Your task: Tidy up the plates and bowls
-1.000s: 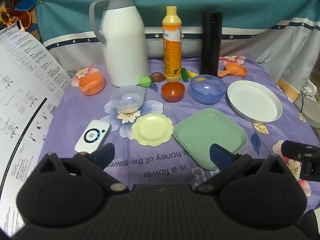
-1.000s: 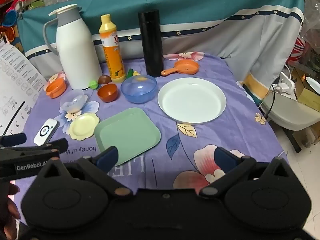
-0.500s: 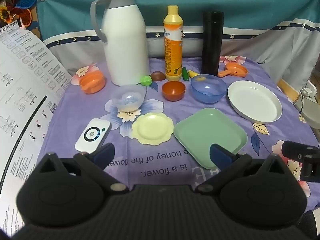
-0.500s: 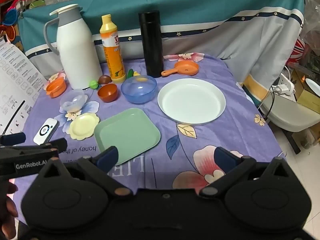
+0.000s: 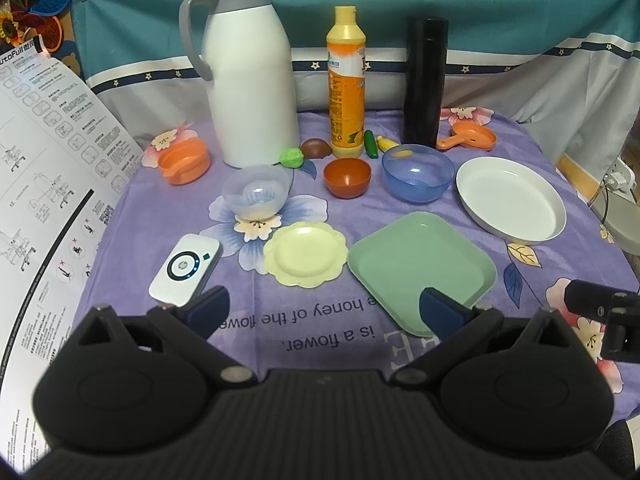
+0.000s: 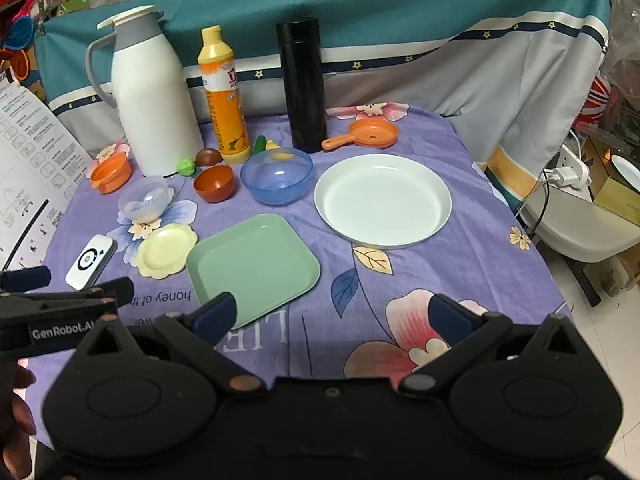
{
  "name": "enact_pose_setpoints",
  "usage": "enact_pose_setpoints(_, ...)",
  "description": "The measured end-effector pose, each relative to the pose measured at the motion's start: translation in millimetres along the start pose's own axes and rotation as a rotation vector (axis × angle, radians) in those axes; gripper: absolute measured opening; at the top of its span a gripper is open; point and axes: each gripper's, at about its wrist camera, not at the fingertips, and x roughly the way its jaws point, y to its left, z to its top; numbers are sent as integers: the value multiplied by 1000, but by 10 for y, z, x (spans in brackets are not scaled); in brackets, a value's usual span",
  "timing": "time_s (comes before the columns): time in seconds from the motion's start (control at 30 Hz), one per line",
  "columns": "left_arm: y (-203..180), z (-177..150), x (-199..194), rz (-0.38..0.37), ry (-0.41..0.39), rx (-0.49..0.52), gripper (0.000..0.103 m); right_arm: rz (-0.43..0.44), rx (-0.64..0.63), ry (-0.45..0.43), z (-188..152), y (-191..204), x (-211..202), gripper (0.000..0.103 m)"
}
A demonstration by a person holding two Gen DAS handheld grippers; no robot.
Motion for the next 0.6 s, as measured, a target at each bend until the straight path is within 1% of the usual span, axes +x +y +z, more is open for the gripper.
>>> enact_pose_setpoints(0.6, -33, -40, 61, 1, 19, 6, 103, -4, 13, 9, -31, -20, 26, 103)
